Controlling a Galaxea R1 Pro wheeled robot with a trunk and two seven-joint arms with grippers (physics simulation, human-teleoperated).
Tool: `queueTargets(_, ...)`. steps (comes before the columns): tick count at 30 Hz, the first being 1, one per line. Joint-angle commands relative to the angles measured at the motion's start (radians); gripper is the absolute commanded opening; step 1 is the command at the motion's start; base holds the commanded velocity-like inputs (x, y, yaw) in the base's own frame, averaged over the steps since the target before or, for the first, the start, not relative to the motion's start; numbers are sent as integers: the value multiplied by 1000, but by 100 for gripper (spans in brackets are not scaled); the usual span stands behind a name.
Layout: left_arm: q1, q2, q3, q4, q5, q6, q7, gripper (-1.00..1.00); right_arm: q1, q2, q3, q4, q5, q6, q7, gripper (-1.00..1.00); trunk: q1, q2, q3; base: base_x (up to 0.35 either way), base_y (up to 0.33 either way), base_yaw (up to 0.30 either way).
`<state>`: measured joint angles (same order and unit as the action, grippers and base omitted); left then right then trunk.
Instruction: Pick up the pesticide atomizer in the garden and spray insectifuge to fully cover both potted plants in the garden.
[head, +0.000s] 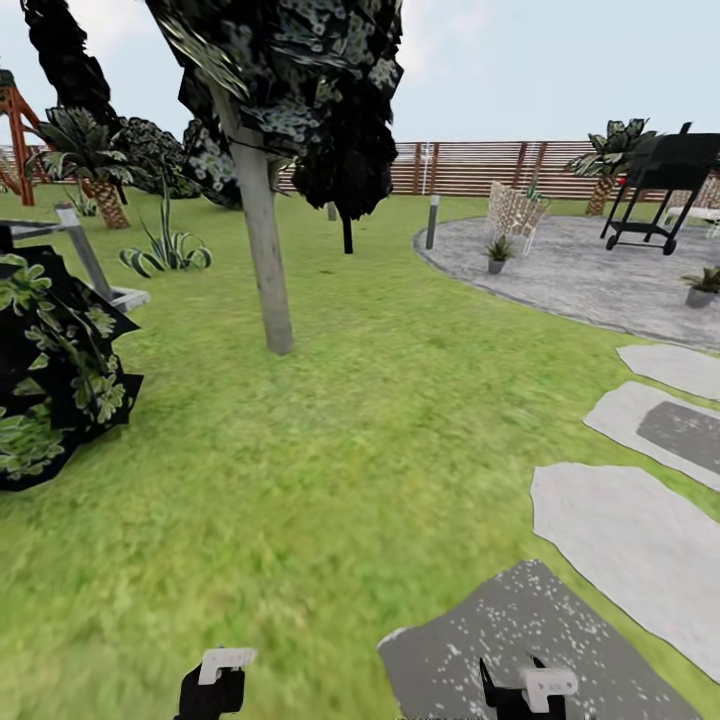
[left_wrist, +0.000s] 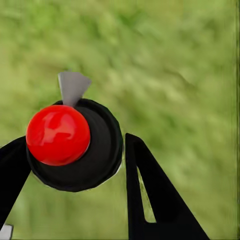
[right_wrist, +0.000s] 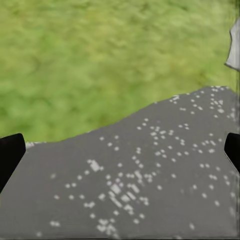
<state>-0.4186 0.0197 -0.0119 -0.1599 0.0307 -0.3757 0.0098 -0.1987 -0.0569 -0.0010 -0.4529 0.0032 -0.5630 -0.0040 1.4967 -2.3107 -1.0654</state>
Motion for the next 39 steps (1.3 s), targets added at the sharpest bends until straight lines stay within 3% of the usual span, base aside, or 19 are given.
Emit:
queueTargets(1, 0, 0, -2, 0, 3, -3, 1, -100, -1, 0, -1, 1, 0, -3, -1, 100, 0, 0, -1, 0, 0, -300)
queueTargets(31, 0, 0, -2, 0, 3, -2, 1, -100, -1, 0, -2, -3, -2, -3, -2, 100, 0, 0, -1, 1, 0, -300)
queueTargets(39, 0, -1, -2, -1, 3, -2, 1, -100, -1, -1, -2, -1, -1, -3, 0, 100, 0, 0, -1, 234, 0, -300)
